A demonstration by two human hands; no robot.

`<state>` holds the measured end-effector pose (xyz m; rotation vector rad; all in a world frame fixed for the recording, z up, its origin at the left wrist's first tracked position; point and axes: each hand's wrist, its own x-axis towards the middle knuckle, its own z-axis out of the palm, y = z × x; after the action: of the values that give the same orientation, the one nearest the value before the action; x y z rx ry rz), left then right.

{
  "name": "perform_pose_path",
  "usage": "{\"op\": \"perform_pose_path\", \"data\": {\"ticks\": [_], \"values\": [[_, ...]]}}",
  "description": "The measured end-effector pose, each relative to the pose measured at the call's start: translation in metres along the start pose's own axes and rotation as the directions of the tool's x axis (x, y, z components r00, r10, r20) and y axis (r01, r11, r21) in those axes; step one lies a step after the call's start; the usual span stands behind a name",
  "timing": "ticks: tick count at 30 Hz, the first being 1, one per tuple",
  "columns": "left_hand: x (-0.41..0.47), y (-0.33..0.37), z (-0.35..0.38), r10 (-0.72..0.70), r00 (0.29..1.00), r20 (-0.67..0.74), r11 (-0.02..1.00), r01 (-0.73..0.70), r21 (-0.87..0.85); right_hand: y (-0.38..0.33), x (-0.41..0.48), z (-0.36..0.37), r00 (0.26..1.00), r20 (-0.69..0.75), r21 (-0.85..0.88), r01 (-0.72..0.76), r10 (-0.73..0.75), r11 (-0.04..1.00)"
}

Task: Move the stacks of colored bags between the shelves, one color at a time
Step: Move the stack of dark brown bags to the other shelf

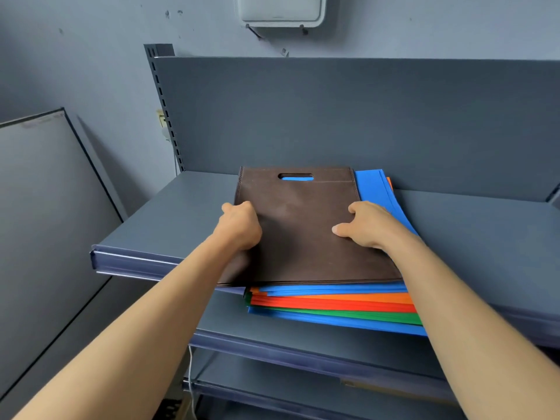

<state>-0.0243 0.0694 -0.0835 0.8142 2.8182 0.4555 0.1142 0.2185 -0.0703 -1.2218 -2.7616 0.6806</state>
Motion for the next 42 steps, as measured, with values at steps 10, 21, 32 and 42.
{"op": "perform_pose_path", "data": {"ticks": [10,21,32,42], "values": [[-0.012,-0.011,-0.018,0.075,0.966,-0.249,0.987,-0.108,-0.121,-0.023,-0.001,-0.004,0.987,-0.154,0.149,0.074,-0.051,0.986],[-0.095,-0.052,-0.069,-0.097,0.757,-0.646,0.984,-0.025,-0.176,-0.099,-0.049,-0.005,0.858,-0.269,-0.019,0.450,-0.438,0.893],[-0.248,-0.149,-0.084,-0.431,0.462,-0.775,0.890,0.359,-0.281,-0.192,-0.153,0.056,0.569,-0.170,0.126,0.822,-0.804,0.555],[-0.384,-0.201,-0.107,-0.447,0.214,-0.869,0.783,0.562,-0.265,-0.261,-0.270,0.087,0.301,-0.185,0.216,0.941,-0.936,0.260]]}}
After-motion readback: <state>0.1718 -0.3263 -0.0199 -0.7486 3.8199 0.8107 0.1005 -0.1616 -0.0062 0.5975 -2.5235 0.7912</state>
